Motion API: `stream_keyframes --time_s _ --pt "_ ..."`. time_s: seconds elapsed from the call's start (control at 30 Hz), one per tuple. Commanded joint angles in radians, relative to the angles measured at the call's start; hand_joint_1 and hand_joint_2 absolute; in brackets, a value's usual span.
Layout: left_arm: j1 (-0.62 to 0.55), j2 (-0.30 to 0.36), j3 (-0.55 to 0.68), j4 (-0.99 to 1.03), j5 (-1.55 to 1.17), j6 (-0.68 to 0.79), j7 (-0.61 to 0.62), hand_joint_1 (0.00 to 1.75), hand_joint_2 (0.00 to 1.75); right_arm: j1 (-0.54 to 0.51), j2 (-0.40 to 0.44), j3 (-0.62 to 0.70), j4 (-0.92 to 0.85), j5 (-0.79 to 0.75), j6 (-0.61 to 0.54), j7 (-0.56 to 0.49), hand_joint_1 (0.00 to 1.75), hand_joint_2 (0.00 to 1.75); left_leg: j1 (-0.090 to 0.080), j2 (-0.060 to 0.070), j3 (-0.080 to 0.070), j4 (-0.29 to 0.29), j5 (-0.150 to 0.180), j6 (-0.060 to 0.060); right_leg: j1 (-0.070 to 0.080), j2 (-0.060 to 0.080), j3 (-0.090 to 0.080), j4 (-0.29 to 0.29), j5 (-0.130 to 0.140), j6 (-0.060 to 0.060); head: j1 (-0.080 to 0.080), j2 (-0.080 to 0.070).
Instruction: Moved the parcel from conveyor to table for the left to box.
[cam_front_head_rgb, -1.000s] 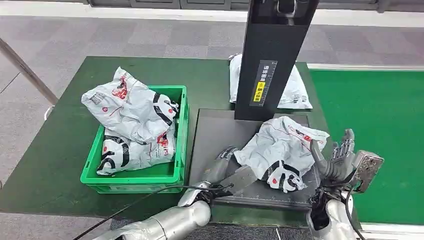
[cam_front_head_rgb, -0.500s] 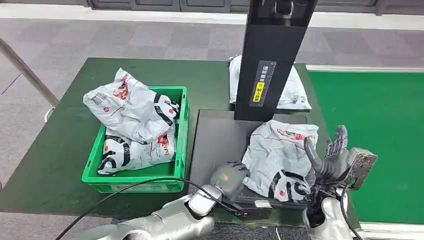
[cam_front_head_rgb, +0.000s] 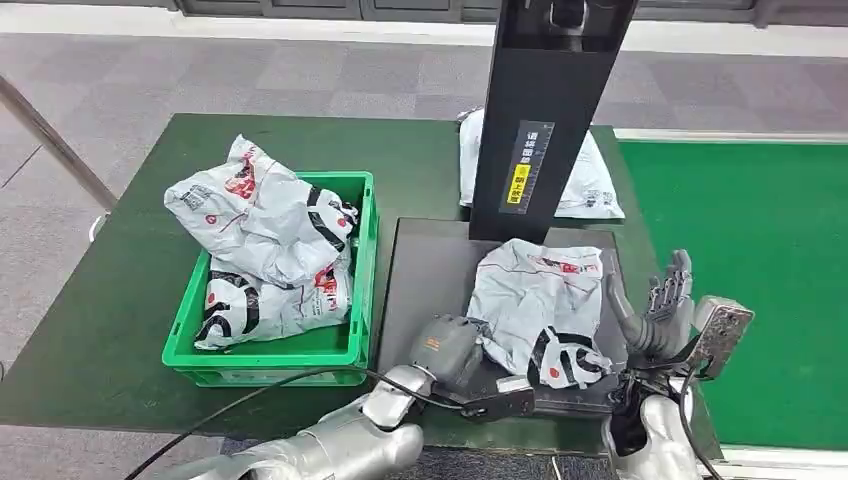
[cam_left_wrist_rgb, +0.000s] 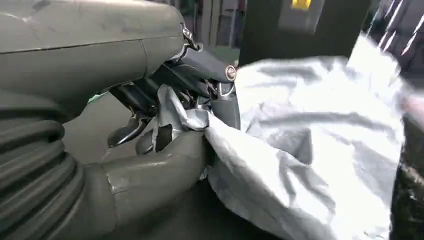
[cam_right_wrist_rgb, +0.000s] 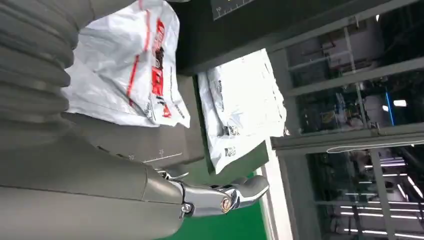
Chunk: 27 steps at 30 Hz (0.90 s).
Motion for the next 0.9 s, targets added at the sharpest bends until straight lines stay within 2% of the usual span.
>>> stream_keyframes --time_s 0.03,0.07,0.13,0.2,0.47,0.5,0.67,0.73,0.8,0.9 --pt "0.125 0.029 0.849 -0.272 -0.259 0.009 -0.303 1.75 1.75 0.017 0.011 -0.037 -0.004 -0.020 -0.006 0.009 0.00 1.75 0.000 0.003 0.000 0.000 0.000 0.000 0.000 0.002 -0.001 0.000 0.000 -0.001 0.000 0.000" --pt "0.132 0.029 0.934 -0.341 -0.252 0.009 -0.370 1.75 1.75 0.016 0.007 -0.036 0.000 -0.028 -0.010 0.005 0.00 1.75 0.000 0.002 -0.001 0.000 0.000 0.000 0.000 0.001 -0.002 0.000 0.000 -0.001 0.000 0.000" --pt "0.113 0.029 1.017 -0.412 -0.204 0.009 -0.456 1.75 1.75 0.008 -0.005 -0.032 0.013 -0.040 -0.016 -0.001 0.00 1.75 0.000 0.005 -0.001 0.000 -0.001 -0.001 0.000 0.004 -0.002 0.000 0.001 -0.001 0.000 0.000" --pt "0.084 0.029 1.073 -0.453 -0.211 0.009 -0.490 1.75 1.75 0.008 -0.011 -0.030 0.017 -0.047 -0.018 -0.006 0.00 1.75 0.000 0.007 -0.002 0.001 0.000 -0.001 0.001 0.006 -0.004 0.001 0.001 -0.002 0.000 0.000" --pt "0.084 0.029 1.073 -0.453 -0.211 0.009 -0.490 1.75 1.75 0.008 -0.011 -0.030 0.017 -0.047 -0.018 -0.006 0.00 1.75 0.000 0.005 -0.001 -0.001 0.000 -0.001 0.000 0.004 -0.003 0.001 0.001 -0.001 0.000 0.000" --pt "0.098 0.029 1.095 -0.485 -0.208 0.009 -0.518 1.75 1.75 0.010 -0.010 -0.028 0.015 -0.049 -0.019 -0.008 0.00 1.75 0.000 0.006 0.000 -0.001 0.000 -0.001 0.000 0.005 -0.003 0.000 0.001 -0.002 0.000 0.000" --pt "0.039 0.029 1.257 -0.558 -0.266 0.009 -0.604 1.75 1.75 0.019 -0.014 -0.032 0.005 -0.058 -0.022 -0.017 0.00 1.75 0.000 0.005 -0.002 0.000 0.000 -0.001 0.000 0.005 -0.005 0.002 0.001 -0.002 0.000 0.000" --pt "0.049 0.041 1.318 -0.591 -0.296 0.009 -0.629 1.75 1.75 0.034 -0.007 -0.038 -0.022 -0.057 -0.021 -0.017 0.00 1.75 0.001 0.007 -0.001 0.000 0.000 -0.001 0.001 0.005 -0.004 0.001 0.001 -0.002 0.000 0.000" --pt "0.082 0.029 1.450 -0.668 -0.392 0.009 -0.683 1.75 1.75 0.056 -0.009 -0.038 -0.049 -0.056 -0.021 -0.017 0.00 1.75 0.000 0.006 -0.001 -0.001 0.000 -0.001 0.000 0.006 -0.004 0.001 0.001 -0.002 0.000 0.000" --pt "0.099 0.029 1.573 -0.696 -0.401 0.009 -0.723 1.75 1.75 0.077 -0.018 -0.036 -0.071 -0.054 -0.022 -0.017 0.00 1.75 0.000 0.009 0.000 -0.002 0.000 -0.002 0.001 0.008 -0.003 0.000 0.001 -0.002 0.000 0.000"
